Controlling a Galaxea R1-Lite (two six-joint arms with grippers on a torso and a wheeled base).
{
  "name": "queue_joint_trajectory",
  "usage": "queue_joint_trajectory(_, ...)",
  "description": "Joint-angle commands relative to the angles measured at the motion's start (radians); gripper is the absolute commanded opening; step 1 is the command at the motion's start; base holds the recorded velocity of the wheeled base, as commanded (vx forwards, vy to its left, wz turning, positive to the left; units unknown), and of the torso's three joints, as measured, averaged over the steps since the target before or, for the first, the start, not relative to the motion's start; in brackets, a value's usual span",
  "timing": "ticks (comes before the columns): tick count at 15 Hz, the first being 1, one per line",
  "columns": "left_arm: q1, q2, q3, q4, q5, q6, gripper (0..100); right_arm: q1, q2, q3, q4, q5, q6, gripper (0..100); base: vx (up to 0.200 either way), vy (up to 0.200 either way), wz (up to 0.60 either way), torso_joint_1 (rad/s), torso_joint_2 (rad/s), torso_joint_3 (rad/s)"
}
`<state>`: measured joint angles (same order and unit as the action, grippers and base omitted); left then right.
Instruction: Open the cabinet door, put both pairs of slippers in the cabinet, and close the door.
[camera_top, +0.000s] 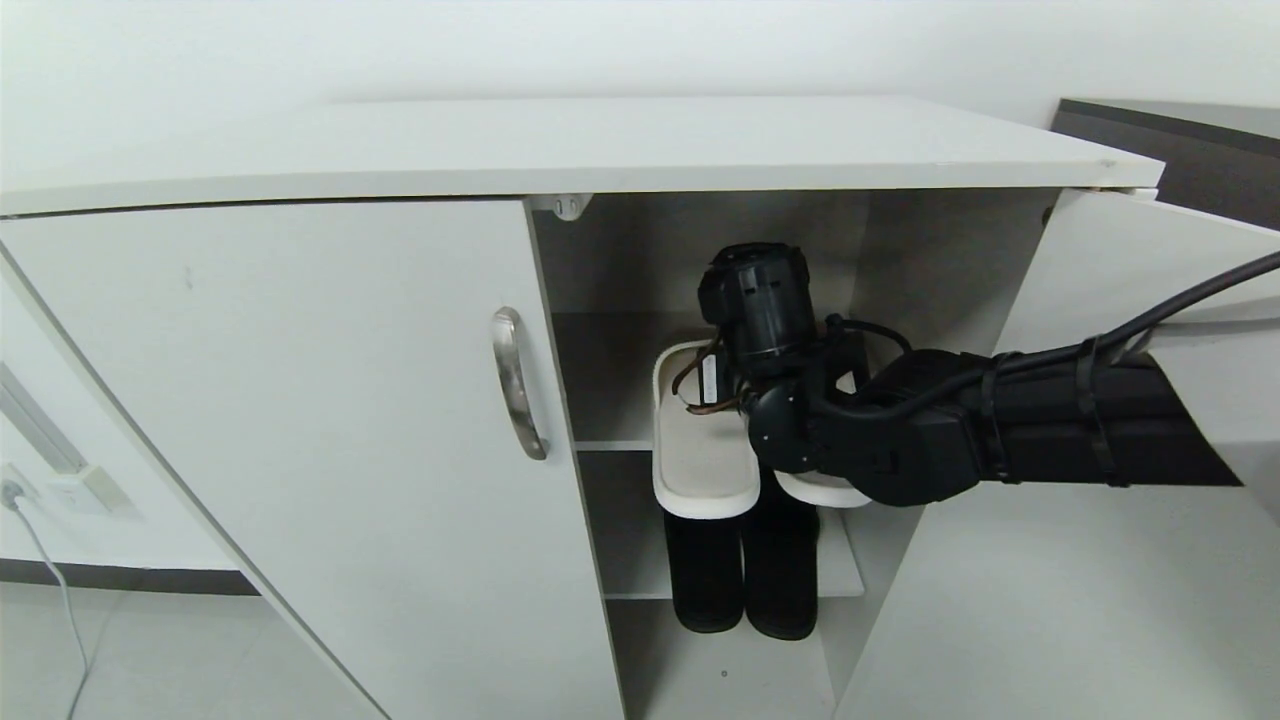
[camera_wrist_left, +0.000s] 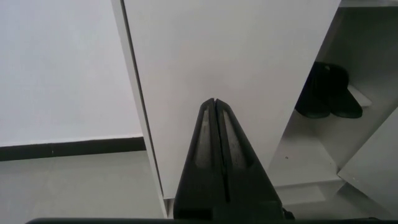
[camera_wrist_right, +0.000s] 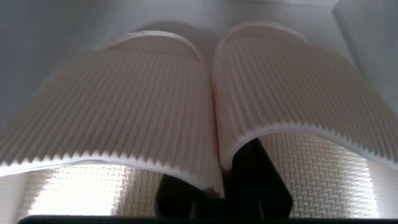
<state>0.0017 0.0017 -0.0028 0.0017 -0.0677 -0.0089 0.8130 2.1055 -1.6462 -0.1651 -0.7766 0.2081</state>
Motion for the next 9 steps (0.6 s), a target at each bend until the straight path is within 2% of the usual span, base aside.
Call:
queue_joint_trajectory(1,0.0,0.0,0.0,0.0,0.0,0.0,0,-0.029,0.057,-0.09,-0.001,0.0,-0.01,0,0.0,0.0,0.0,0.0,0.0,0.0)
queue_joint_trajectory(9,0.0,0.0,0.0,0.0,0.0,0.0,0,-0.048,0.09,-0.198,0.047,0.03,-0.041,0,0.0,0.0,0.0,0.0,0.0,0.0)
